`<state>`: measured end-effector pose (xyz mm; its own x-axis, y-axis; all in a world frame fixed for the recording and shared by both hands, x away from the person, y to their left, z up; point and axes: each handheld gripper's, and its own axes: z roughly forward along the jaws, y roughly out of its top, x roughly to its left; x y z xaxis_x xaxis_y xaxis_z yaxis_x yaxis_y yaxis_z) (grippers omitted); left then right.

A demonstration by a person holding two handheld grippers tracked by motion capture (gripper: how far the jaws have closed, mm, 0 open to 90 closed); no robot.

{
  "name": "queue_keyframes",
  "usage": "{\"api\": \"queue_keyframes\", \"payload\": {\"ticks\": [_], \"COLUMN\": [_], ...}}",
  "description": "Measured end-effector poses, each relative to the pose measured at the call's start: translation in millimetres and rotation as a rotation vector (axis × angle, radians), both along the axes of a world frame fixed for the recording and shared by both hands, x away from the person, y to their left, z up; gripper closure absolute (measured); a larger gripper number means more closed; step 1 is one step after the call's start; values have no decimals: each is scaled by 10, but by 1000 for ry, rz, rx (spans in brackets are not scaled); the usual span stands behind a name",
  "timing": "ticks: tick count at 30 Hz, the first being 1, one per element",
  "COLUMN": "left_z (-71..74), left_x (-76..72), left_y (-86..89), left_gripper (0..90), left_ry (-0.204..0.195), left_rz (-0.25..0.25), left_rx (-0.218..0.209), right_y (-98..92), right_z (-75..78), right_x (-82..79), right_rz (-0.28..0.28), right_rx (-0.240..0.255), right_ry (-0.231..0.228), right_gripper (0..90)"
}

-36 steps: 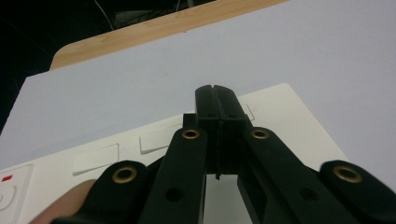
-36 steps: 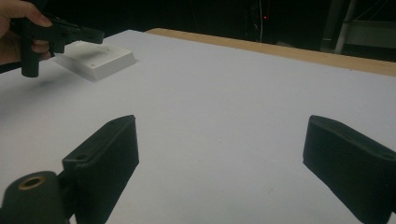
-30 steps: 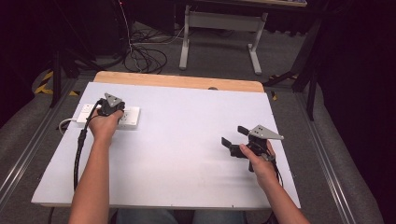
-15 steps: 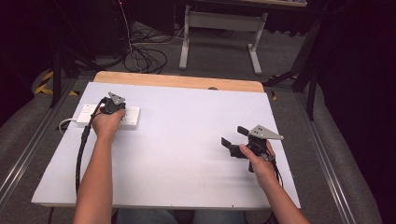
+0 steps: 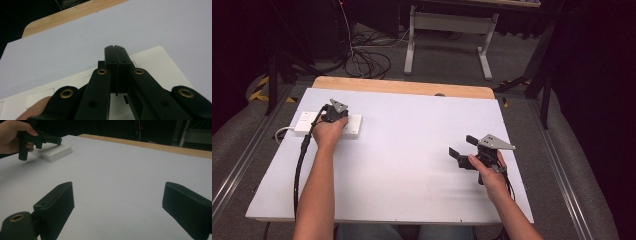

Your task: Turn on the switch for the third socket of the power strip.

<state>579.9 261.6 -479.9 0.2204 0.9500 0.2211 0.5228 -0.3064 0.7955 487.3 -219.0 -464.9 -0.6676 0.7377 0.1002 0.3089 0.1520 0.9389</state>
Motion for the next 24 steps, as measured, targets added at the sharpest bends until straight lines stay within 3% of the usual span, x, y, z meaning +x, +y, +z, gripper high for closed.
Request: {"api": "queue_keyframes", "payload": {"ticks": [15, 22, 24], "left_z": [-10, -9, -12], "left_x": [-1, -1, -3], "left_y": [-19, -21, -10], "left_gripper": [900, 899, 900], "left_ry": [-9, 0, 6], "left_rz": [1, 12, 36], "left_rx": [27, 7, 45], "right_y": [-13, -15, -15], "right_z": [4, 8, 11], "right_x": [-3, -10, -14], "right_rz": [-6, -7, -9], "right_rx": [3, 5, 4], "right_ry": [6, 4, 4], "right_gripper": [110, 111, 111]}}
